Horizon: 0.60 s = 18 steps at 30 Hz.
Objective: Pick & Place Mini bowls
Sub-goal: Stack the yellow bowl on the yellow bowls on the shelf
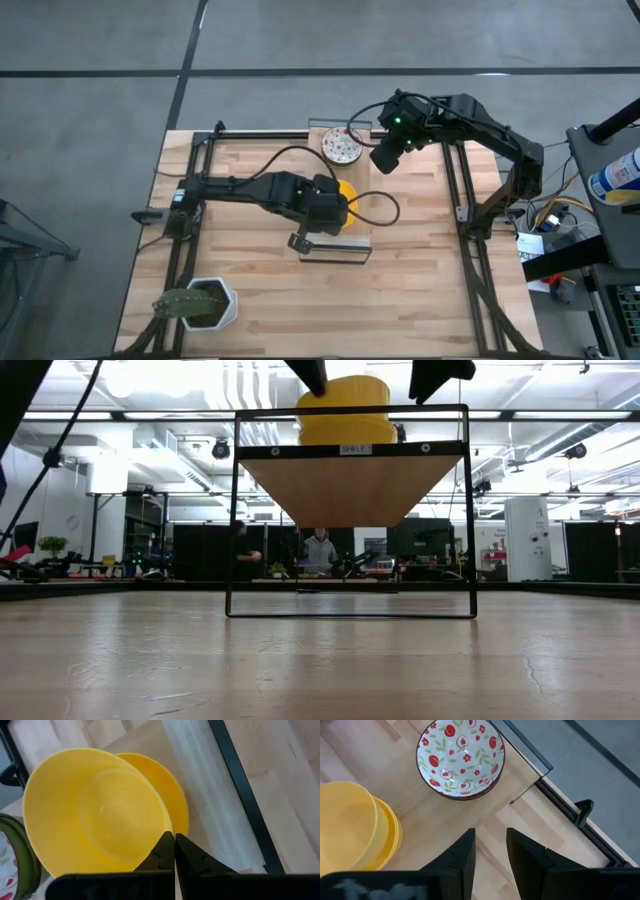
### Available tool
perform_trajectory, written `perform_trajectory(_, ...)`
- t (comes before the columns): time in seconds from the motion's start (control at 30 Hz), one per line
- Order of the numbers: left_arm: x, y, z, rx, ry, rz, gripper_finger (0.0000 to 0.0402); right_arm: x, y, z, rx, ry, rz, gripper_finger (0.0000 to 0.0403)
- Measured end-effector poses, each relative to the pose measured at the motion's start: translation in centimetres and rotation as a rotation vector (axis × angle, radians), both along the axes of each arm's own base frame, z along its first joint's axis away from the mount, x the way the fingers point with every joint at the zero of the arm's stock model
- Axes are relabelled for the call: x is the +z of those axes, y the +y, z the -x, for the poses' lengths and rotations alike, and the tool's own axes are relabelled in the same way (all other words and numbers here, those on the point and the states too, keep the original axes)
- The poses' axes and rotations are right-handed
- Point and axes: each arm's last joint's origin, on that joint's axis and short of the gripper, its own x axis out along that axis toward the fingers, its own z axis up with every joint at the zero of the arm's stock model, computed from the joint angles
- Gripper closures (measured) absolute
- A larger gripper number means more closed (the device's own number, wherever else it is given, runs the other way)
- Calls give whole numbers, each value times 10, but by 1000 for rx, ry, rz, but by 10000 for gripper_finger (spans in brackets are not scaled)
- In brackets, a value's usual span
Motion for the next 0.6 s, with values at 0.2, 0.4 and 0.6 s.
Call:
perform_trajectory(0.2,-1,-1,0,-21,13,11,401,0,0,0,0,-2,0,298)
perform_trajectory(0.4,0,-1,-2,-9,-16,13,401,1,0,-1,3,-14,7,298)
perform_trajectory(0.6,1,-1,-2,1,-20,10,378,1,-1,-2,6,-22,10,298)
